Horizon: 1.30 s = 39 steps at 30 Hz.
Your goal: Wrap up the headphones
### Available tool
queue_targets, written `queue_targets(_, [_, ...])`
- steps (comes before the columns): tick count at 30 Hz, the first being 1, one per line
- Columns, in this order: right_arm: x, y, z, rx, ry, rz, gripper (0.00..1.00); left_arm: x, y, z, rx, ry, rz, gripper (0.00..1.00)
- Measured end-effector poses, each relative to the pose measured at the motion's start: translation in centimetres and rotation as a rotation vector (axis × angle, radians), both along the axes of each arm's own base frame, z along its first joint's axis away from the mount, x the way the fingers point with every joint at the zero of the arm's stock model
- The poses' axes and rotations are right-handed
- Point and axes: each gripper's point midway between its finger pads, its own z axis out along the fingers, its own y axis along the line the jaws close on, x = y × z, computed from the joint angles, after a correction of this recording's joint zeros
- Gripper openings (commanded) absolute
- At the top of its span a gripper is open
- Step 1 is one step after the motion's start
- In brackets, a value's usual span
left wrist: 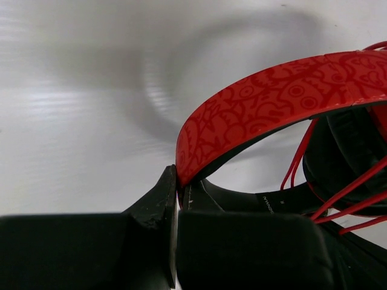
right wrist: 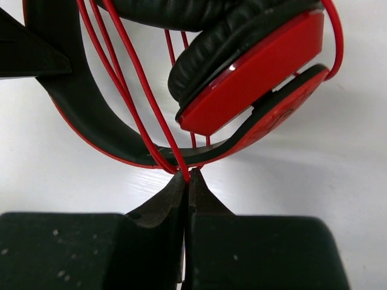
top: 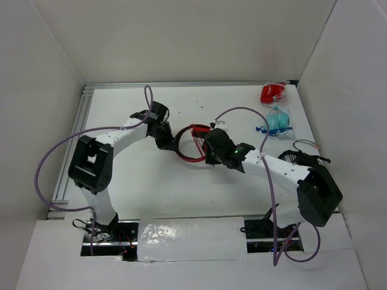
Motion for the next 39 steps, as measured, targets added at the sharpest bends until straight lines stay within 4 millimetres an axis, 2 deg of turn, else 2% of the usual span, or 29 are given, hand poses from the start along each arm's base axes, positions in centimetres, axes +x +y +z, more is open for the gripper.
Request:
queue_targets(4, [-0.4, -4.3, -1.2, 0.046, 0.032, -0.131, 0.08, 0.8, -5.0, -1.0, -0.01, 0.026, -0.07, 0.0])
queue_targets(12, [-0.7, -12.6, -2.1, 0.152, 0.033, -0.363, 0.12, 2.7, -15.0, -1.5, -0.071, 0.01, -0.195, 0.0])
queue_targets(17, [-0.2, -15.9, -3.8, 0.185, 0.085, -0.455, 0.12, 4.0, -19.4, -2.0, -0.116, 0.004, -0.223, 0.0])
queue_targets(21, [-0.4, -16.7, -5.2, 0.183, 0.138, -0.467, 0.16, 4.2, -20.9, -3.0, -0.128, 0.037, -0.219, 0.0])
queue_targets(25, [-0.8, -17.2, -6.2, 0.192, 0.186, -0.47, 0.17, 4.1, -22.0, -2.6, -0.182, 0.068, -0.205, 0.01])
queue_targets(26, [-0.8, -17.5, -6.4, 0.193, 0.192, -0.476, 0.17, 4.0, -22.2, -2.5, -0.189, 0.07, -0.207, 0.05])
queue_targets(33, [-0.3, -18.4, -7.2, 0.204, 0.237, -0.488, 0.07, 4.1, -22.4, -2.5, -0.186, 0.063, -0.198, 0.1])
queue_targets(34, [-0.2, -18.5, -7.3, 0.207, 0.244, -0.489, 0.07, 4.1, -22.4, -2.6, -0.184, 0.063, -0.197, 0.18])
queue_targets(39, [0.2, -19.3, -8.1, 0.205, 0.277, -0.512, 0.07, 4.0, -22.4, -2.5, -0.187, 0.056, -0.217, 0.35])
